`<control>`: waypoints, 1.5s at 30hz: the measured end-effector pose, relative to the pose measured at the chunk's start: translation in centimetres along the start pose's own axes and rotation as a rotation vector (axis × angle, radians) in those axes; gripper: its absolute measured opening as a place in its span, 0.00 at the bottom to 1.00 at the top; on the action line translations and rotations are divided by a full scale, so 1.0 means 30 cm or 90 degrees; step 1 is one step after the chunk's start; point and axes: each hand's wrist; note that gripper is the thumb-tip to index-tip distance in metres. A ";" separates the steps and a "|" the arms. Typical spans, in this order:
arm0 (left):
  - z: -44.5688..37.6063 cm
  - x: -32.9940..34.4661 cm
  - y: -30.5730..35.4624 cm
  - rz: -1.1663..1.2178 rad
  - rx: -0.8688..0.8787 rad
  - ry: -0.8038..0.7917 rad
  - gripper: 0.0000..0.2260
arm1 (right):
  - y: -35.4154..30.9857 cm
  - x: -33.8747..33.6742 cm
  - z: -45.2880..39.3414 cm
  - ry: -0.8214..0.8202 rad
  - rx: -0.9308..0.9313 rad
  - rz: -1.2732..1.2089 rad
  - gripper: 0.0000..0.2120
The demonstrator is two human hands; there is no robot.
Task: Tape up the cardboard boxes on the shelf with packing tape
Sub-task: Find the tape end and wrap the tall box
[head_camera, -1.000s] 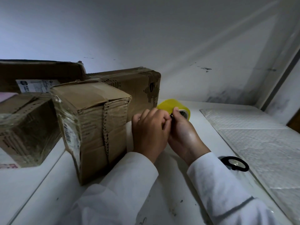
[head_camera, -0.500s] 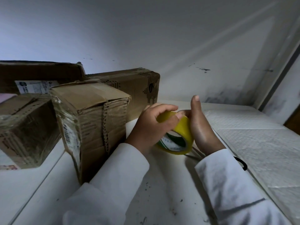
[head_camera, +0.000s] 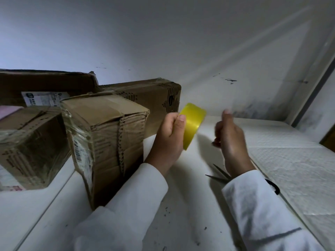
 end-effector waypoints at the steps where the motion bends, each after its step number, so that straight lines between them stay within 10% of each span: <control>1: -0.005 -0.001 -0.003 0.023 -0.001 0.015 0.09 | -0.002 0.016 0.009 -0.080 0.025 0.013 0.24; 5: -0.009 0.013 -0.040 -0.055 0.038 -0.037 0.07 | 0.000 0.067 0.056 -0.303 0.006 -0.037 0.16; 22: -0.019 -0.025 -0.101 -0.210 0.076 0.093 0.07 | 0.053 0.029 0.043 -0.336 -0.197 0.218 0.06; 45: -0.004 -0.014 -0.079 -0.161 -0.007 0.049 0.04 | 0.070 0.033 0.027 -0.292 -0.171 0.162 0.08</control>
Point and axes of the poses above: each hand's wrist, its own z-axis away from the middle knuckle, its own x-axis out of the palm, y = z × x, and after that the axes turned 7 degrees about -y, right-handed
